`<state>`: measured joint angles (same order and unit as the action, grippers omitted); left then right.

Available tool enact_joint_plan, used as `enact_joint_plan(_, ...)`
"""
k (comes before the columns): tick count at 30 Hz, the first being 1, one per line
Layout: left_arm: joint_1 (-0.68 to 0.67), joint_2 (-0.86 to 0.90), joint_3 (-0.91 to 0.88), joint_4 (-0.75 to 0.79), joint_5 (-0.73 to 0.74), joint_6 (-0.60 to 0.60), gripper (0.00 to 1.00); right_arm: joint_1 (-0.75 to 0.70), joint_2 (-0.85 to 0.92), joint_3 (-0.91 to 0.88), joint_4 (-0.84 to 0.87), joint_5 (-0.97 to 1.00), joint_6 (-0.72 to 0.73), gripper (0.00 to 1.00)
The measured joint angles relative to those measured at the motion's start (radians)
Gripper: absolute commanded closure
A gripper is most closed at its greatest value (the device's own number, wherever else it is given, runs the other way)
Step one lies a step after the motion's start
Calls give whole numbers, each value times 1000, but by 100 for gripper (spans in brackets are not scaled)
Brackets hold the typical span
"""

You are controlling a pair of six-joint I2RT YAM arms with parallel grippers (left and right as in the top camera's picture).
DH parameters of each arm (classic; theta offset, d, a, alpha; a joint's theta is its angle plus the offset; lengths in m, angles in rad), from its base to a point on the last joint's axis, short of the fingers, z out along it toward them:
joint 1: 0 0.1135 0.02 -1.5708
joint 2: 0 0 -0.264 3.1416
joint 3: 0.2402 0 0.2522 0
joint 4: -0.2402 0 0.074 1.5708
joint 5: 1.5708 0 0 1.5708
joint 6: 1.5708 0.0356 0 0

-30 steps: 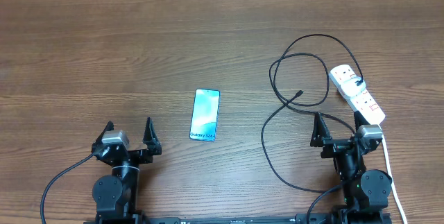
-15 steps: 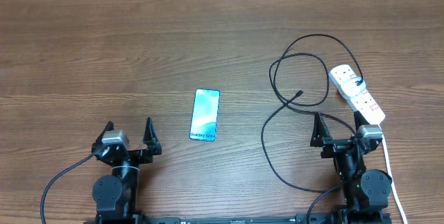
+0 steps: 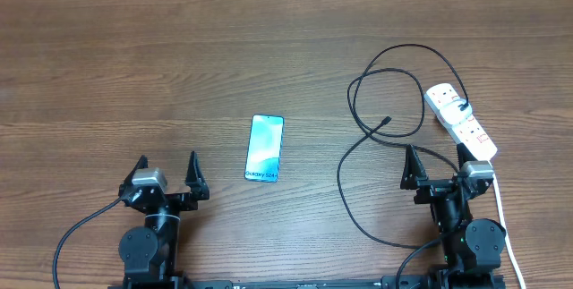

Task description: Plug charger to phone and switch on socket

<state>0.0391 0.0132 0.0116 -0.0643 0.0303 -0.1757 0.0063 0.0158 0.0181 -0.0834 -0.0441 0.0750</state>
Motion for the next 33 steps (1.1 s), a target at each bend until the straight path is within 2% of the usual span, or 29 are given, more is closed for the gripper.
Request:
enact_joint_plan(9,0,0,28,-25,72,0,0,0,0,0,1,-1,0,0)
enact_joint_plan(14,0,1,128,-104,84,0,0,0,0,0,0,0,0,0)
enact_joint_plan(19,0,56,249,-109,90,0,0,0,0,0,0,0,0,0)
enact_joint_plan(27,0,338,517,-145,161,0,0,-3,-1,0,0,0,-1,0)
enact_joint_plan(33,-1,637,841,-352,272,0,0,-5,-1,0,0,0,0,0)
